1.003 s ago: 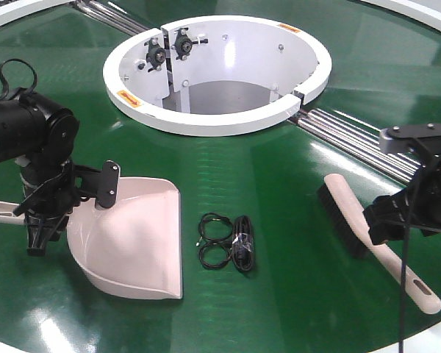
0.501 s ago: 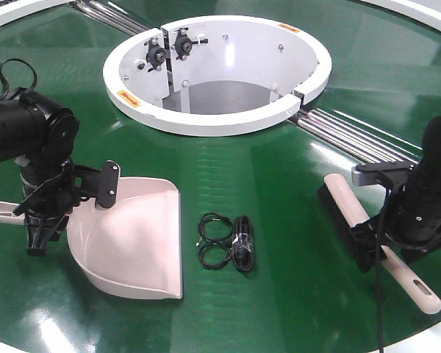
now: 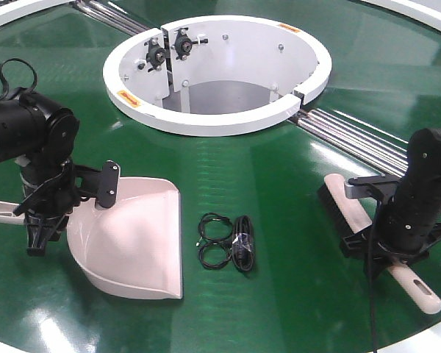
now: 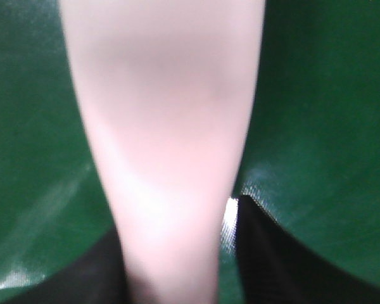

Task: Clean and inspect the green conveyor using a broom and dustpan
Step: 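Sweep the black cables into the dustpan with the brush in the right gripper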

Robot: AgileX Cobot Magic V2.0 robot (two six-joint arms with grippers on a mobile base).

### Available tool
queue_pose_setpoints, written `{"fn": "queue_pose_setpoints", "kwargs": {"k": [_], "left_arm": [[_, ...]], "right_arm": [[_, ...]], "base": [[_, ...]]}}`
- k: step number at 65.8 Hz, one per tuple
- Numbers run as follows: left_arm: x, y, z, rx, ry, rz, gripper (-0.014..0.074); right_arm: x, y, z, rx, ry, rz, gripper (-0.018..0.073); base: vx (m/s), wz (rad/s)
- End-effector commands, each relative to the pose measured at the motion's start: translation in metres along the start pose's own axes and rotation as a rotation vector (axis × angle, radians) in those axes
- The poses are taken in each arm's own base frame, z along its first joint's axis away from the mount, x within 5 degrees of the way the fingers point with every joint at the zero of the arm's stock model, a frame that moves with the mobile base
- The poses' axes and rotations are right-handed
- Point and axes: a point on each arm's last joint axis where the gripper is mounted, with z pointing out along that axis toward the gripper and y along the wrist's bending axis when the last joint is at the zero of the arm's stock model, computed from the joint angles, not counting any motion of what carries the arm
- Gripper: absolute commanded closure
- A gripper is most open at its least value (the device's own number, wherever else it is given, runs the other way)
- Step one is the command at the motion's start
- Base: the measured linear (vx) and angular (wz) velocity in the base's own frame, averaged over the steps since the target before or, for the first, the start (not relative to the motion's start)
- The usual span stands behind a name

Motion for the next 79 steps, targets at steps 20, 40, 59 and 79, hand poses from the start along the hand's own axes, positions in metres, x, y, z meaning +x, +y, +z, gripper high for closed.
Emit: {"fn": "queue_pose_setpoints", "kwargs": {"k": [20,40,59,79], "left_arm": [[0.005,0.0,-0.022,-0.049,-0.011,-0.011,0.0603],[0.005,0.0,-0.022,-0.049,-0.011,-0.011,0.0603],[0.005,0.0,-0.022,-0.049,-0.011,-0.011,0.0603],[0.005,0.0,-0.022,-0.049,-0.011,-0.011,0.0603]], "right_arm": [[0.005,0.003,-0.038,-0.019,-0.122,0.026,0.0568],[0.014,0.041,-0.052,-0.035,-0.117,-0.009,0.0564],[0.008,0.084,-0.05,0.004,-0.006,-0.027,0.0564],[-0.008,0.116,-0.054,0.048,0.022,0.001,0.0564]], "base": [[0.0,0.0],[0.0,0.0],[0.0,0.0],[0.0,0.0]]}}
